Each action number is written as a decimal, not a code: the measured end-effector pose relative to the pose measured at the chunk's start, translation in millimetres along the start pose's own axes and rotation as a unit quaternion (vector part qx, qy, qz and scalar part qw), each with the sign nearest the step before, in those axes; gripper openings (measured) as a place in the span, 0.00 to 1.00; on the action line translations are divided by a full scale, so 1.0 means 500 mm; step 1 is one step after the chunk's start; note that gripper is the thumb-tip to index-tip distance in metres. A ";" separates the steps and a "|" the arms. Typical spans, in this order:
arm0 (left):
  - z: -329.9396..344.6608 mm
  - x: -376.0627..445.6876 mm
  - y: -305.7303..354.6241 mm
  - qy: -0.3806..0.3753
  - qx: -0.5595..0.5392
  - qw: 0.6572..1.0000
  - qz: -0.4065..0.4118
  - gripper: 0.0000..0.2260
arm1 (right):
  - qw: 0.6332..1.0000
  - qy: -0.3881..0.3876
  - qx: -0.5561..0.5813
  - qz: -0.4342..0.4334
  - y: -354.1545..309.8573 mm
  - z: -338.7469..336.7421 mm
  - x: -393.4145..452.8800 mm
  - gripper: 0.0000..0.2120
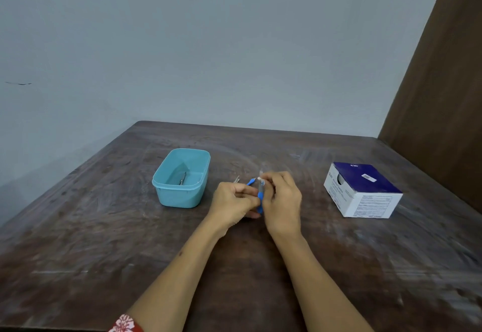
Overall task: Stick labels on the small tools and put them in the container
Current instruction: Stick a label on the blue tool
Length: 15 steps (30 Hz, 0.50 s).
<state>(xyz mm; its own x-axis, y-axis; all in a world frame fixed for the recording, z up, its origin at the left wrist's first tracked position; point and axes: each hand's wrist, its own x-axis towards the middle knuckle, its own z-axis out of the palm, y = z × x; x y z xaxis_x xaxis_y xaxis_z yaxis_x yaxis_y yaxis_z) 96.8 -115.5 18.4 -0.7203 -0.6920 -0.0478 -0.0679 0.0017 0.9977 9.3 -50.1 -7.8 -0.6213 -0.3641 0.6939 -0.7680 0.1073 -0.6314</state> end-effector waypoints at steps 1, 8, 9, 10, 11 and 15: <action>-0.001 0.003 -0.002 0.017 -0.009 1.000 0.001 0.07 | 1.000 -0.015 -0.004 -0.008 -0.001 0.001 -0.003 0.07; -0.002 -0.002 0.000 -0.033 0.003 0.999 -0.022 0.05 | 0.997 0.038 -0.070 0.012 -0.001 -0.004 0.006 0.06; 0.000 -0.001 -0.001 -0.027 0.002 0.999 -0.019 0.06 | 0.997 0.033 -0.068 0.018 -0.001 -0.005 0.005 0.06; 0.000 0.000 -0.002 -0.013 -0.001 1.000 -0.013 0.07 | 0.997 0.022 -0.067 0.018 -0.001 -0.005 0.005 0.05; 0.000 0.003 -0.004 0.006 -0.008 1.000 -0.007 0.08 | 0.998 0.005 -0.067 0.013 -0.003 -0.004 0.003 0.05; -0.005 0.009 -0.008 0.066 0.001 0.998 0.019 0.09 | 0.995 -0.059 -0.081 -0.014 -0.009 -0.003 -0.004 0.06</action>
<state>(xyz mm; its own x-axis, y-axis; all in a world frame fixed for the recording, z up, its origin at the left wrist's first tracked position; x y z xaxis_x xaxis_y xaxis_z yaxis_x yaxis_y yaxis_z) 95.5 -120.3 14.3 -0.6252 -0.7805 -0.0029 -0.0440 0.0316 0.9985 13.5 -48.4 -5.8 -0.5833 -0.4747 0.6591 -0.8062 0.2394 -0.5410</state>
